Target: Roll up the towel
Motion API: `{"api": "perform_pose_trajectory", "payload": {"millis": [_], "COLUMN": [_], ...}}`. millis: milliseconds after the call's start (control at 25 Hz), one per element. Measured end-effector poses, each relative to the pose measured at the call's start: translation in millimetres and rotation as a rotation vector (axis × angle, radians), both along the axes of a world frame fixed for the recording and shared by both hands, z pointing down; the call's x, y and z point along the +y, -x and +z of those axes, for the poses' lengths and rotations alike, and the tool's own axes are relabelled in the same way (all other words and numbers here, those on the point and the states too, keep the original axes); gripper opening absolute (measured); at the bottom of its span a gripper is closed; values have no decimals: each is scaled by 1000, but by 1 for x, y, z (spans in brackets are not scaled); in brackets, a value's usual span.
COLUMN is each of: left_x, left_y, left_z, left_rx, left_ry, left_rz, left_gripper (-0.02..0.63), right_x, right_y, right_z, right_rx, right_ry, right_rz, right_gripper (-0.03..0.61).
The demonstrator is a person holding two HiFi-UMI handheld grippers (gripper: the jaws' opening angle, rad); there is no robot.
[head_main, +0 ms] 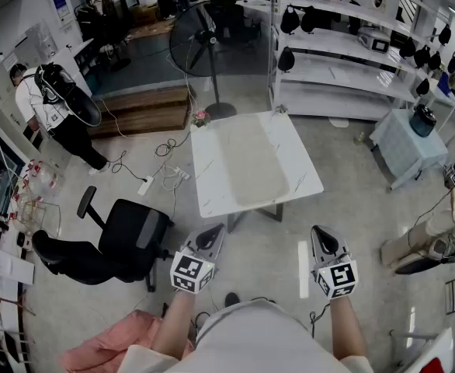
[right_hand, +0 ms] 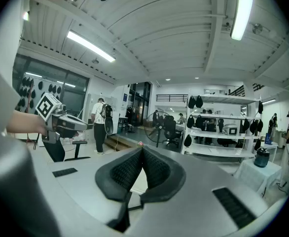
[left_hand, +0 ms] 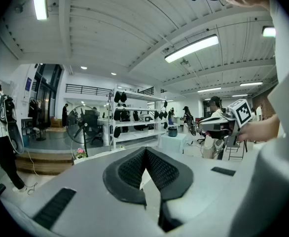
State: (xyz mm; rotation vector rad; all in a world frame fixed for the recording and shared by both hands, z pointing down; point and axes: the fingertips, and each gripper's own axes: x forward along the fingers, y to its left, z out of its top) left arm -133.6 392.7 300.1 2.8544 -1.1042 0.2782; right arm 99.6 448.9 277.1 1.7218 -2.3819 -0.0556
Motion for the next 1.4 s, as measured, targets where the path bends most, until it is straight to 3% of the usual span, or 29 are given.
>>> {"api": "perform_pose_trajectory", "payload": {"millis": [600,1080,1400], "left_x": [-3,-11,-21], "left_y": [2,14,31], "left_z": [5,12,17], "left_rx": [7,12,27], "left_ry": [19,31,41], "left_rz": [23,56,83], "left_gripper": [18,20,84], "right_x": [-4,-12,-14], "right_y": [16,23,40], "right_z": [1,7,9], "right_rx": [-7,-25,-39], "right_ry": [7,21,24], "right_rz": [-6,52,77], "right_gripper": [11,34,71]}}
